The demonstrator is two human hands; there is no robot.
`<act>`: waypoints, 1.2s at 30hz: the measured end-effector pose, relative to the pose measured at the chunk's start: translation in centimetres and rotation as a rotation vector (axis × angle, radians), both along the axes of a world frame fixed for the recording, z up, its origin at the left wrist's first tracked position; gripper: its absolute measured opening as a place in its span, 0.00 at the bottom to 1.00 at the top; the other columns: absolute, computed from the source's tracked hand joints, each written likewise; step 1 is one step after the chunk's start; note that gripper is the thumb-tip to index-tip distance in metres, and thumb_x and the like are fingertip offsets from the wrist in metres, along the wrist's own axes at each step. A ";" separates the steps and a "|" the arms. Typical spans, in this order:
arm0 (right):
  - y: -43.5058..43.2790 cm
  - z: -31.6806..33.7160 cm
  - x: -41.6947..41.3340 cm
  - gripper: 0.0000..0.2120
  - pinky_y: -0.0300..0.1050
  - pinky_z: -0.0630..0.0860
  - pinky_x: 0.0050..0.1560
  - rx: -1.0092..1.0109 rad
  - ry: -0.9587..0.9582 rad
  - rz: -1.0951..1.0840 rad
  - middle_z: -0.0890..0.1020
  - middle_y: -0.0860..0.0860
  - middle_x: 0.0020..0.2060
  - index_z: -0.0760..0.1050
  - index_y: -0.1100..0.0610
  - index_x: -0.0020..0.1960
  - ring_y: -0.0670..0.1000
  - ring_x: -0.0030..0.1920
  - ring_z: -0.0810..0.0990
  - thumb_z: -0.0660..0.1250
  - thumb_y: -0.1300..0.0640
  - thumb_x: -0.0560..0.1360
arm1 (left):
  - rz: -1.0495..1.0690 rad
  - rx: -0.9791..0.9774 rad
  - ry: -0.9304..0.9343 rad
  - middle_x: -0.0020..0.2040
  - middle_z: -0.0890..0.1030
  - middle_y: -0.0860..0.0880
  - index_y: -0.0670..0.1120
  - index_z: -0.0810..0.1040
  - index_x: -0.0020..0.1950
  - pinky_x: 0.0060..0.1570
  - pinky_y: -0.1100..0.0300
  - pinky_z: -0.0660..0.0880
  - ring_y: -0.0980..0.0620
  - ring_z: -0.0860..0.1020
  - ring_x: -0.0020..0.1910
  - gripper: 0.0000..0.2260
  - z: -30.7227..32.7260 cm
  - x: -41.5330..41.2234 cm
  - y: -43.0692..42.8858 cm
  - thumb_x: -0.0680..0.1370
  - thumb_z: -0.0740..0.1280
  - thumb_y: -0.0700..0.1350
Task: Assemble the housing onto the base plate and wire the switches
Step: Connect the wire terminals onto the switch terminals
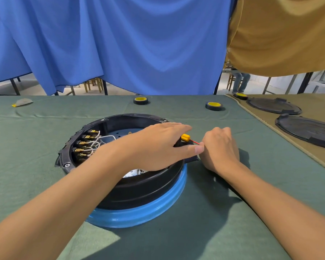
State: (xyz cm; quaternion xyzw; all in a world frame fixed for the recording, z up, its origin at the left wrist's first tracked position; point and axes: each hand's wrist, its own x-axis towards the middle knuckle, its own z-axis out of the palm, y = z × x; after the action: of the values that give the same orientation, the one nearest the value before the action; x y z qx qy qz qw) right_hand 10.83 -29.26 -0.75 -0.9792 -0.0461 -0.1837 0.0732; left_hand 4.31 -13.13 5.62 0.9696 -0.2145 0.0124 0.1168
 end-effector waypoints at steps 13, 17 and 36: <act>1.9 2.8 -3.8 0.05 0.40 0.68 0.45 0.969 0.022 0.470 0.77 0.49 0.45 0.74 0.50 0.46 0.49 0.45 0.74 0.62 0.55 0.80 | 0.243 -0.752 -0.283 0.49 0.85 0.55 0.50 0.82 0.56 0.47 0.63 0.76 0.63 0.81 0.44 0.09 1.2 0.2 0.6 0.79 0.67 0.51; 2.7 3.0 -4.8 0.04 0.41 0.69 0.46 1.024 0.120 0.529 0.77 0.56 0.51 0.75 0.52 0.50 0.49 0.41 0.74 0.62 0.53 0.80 | 0.170 -1.037 -0.281 0.41 0.87 0.51 0.49 0.84 0.45 0.51 0.50 0.81 0.57 0.85 0.45 0.05 1.6 -0.2 0.9 0.79 0.69 0.43; 2.8 1.2 -4.1 0.09 0.53 0.73 0.58 1.114 -0.088 0.339 0.80 0.45 0.43 0.75 0.47 0.42 0.52 0.55 0.75 0.61 0.51 0.80 | 0.188 -0.445 -0.393 0.32 0.84 0.56 0.47 0.82 0.45 0.41 0.72 0.70 0.59 0.77 0.31 0.05 2.3 -0.3 2.3 0.79 0.69 0.46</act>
State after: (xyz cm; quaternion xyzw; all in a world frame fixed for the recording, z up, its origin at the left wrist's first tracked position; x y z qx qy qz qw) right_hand 6.75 -26.49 0.43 -0.7634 -0.1017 -0.2067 0.6034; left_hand 4.06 -10.83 7.90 0.9149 -0.1342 0.2569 0.2809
